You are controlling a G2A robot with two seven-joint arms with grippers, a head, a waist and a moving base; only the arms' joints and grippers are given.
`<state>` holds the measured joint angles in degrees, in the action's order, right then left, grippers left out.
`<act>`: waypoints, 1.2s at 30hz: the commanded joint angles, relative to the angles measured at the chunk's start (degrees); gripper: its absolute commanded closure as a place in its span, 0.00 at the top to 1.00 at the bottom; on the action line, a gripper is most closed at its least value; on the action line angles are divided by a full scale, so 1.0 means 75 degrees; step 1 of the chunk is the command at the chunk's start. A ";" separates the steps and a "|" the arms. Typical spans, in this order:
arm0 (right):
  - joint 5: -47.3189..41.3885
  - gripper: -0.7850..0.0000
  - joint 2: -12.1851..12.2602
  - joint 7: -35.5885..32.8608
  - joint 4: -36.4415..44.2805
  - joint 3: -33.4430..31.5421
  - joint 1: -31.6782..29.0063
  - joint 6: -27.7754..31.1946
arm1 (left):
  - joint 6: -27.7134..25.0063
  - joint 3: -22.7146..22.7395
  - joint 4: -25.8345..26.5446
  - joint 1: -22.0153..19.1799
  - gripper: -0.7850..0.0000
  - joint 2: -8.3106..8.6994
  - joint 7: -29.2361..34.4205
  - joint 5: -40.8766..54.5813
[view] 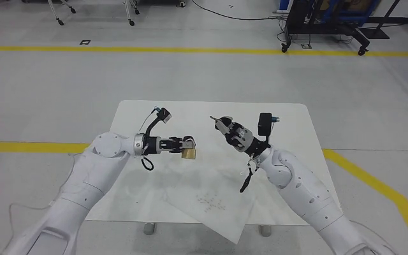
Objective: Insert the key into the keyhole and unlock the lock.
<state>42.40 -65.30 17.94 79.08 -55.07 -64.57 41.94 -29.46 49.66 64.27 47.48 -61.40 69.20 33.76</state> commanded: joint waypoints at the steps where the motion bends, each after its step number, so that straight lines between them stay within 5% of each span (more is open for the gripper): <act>1: 0.0386 0.00 0.0024 -0.0081 0.0217 -0.0110 -0.0180 -0.0465 | 0.1458 -0.0030 -0.0033 -0.0033 0.00 -0.0068 -0.0155 0.0847; 6: 0.0939 0.00 0.0164 -0.0131 0.1015 -0.0604 -0.1013 -0.1016 | 0.4172 -0.0428 -0.0649 -0.0498 0.00 -0.0331 -0.1044 0.1456; 9: 0.0899 0.00 0.0261 -0.0406 0.1537 -0.0967 -0.1548 -0.1166 | 0.4553 -0.0605 -0.0791 -0.0689 0.00 -0.0531 -0.1575 0.1763; 12: 0.0524 0.00 0.0309 -0.0818 0.1880 -0.1152 -0.1895 -0.1239 | 0.4348 -0.0690 -0.0911 -0.0778 0.00 -0.0702 -0.1678 0.2094; 23: 0.0392 0.00 0.0298 -0.0896 0.1875 -0.1089 -0.1943 -0.1244 | 0.4146 -0.0625 -0.0785 -0.0697 0.00 -0.0693 -0.1959 0.1939; 25: -0.1115 0.00 0.0232 -0.1859 0.1771 -0.0676 -0.2055 -0.1102 | 0.3825 -0.0514 -0.0618 -0.0595 0.00 -0.0671 -0.2162 0.1747; 29: -0.3501 0.00 0.0176 -0.3399 0.1947 -0.0607 -0.1953 -0.2162 | 0.3640 -0.0319 -0.0344 -0.0375 0.00 -0.0648 -0.2603 0.1591; 36: -0.4302 0.00 0.0168 -0.3311 0.2737 -0.0762 -0.2686 -0.3088 | 0.3921 -0.0215 0.0202 -0.0006 0.00 -0.0670 -0.3712 0.1195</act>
<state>10.03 -64.03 -7.42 98.68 -60.69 -83.91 19.26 -0.26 47.82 65.04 46.98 -66.42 42.87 43.15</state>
